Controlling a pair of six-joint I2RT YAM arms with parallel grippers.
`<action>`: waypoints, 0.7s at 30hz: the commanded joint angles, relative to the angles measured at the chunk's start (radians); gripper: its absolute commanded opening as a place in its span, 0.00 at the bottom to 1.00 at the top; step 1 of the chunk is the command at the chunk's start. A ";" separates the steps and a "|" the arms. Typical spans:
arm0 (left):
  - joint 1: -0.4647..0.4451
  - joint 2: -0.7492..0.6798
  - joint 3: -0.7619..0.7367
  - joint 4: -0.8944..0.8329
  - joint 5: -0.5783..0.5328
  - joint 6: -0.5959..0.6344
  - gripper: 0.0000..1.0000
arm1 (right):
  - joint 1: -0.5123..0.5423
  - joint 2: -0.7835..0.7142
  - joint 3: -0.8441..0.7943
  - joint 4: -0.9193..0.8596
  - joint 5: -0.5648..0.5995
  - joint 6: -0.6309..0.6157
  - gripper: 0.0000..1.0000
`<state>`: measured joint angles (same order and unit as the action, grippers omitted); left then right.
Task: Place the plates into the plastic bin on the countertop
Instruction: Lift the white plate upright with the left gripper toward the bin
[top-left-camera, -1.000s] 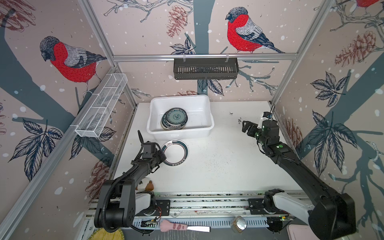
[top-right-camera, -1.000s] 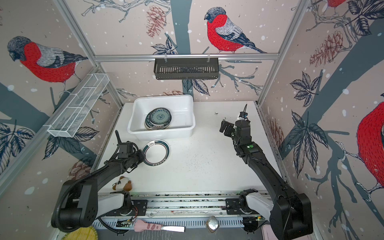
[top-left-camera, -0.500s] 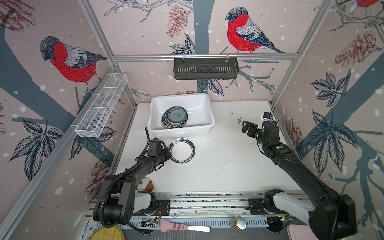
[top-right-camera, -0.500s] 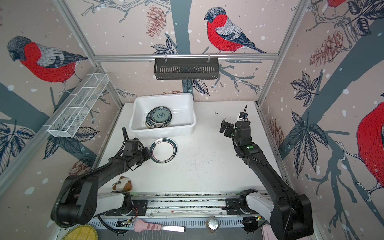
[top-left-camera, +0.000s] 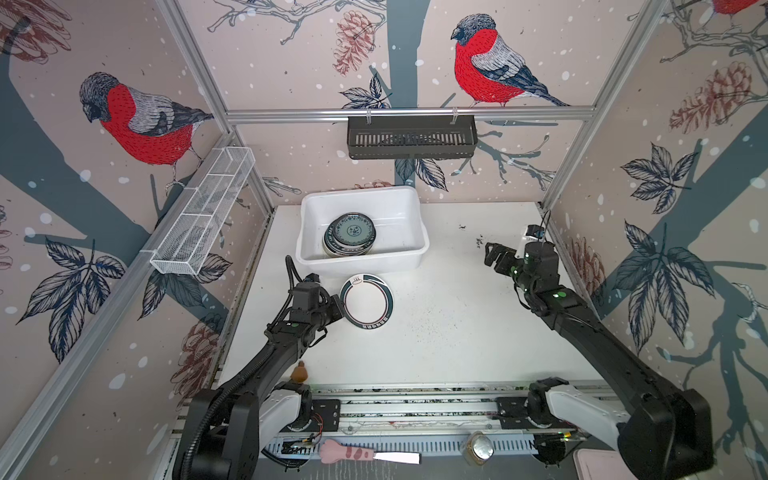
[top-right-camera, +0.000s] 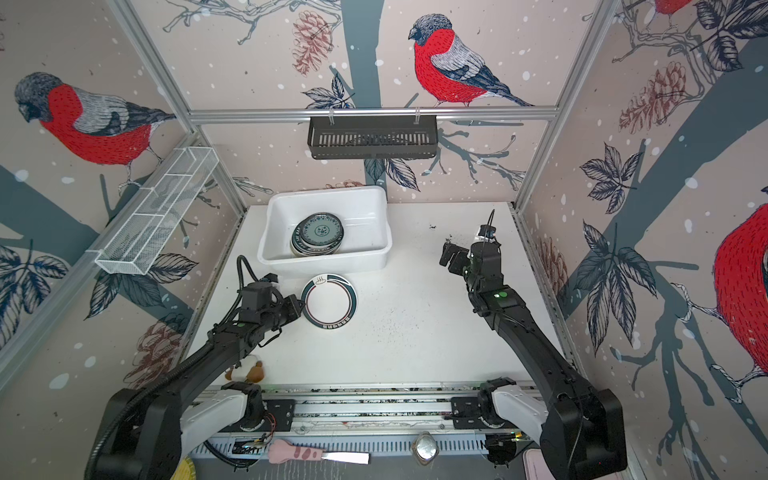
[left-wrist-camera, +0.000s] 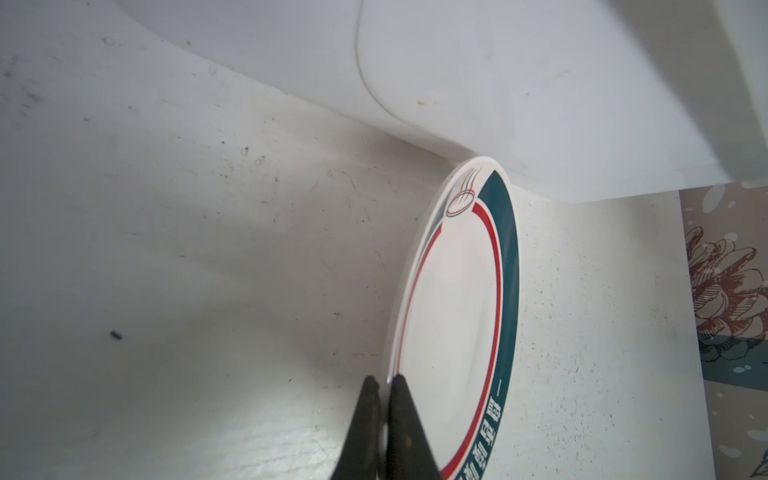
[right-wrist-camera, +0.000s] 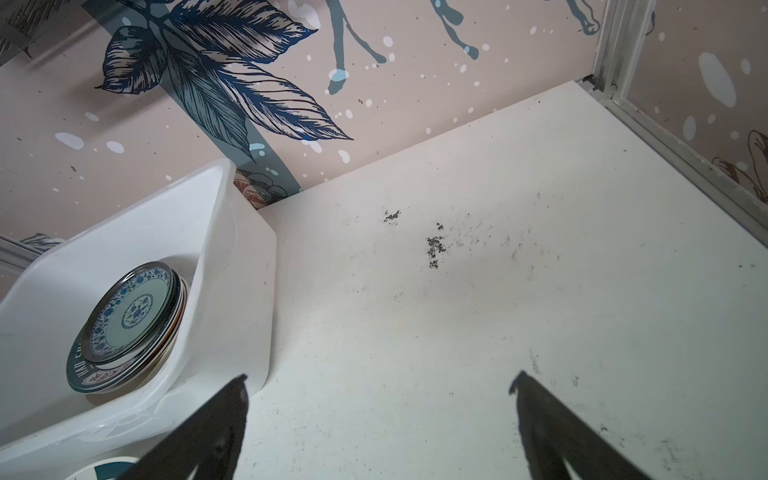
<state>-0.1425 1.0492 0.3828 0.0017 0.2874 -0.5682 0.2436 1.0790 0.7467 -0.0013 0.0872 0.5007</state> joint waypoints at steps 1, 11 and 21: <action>-0.003 -0.025 -0.002 0.029 0.048 0.046 0.00 | 0.001 0.001 0.002 0.022 0.012 0.001 0.99; -0.044 -0.028 0.045 0.039 0.070 0.067 0.00 | 0.001 0.001 0.003 0.020 0.018 -0.001 0.99; -0.150 -0.004 0.129 0.042 0.049 0.068 0.00 | -0.001 -0.002 0.004 0.019 0.019 -0.001 0.99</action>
<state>-0.2733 1.0416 0.4873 -0.0078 0.3355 -0.5114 0.2432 1.0794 0.7467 -0.0013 0.0879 0.5007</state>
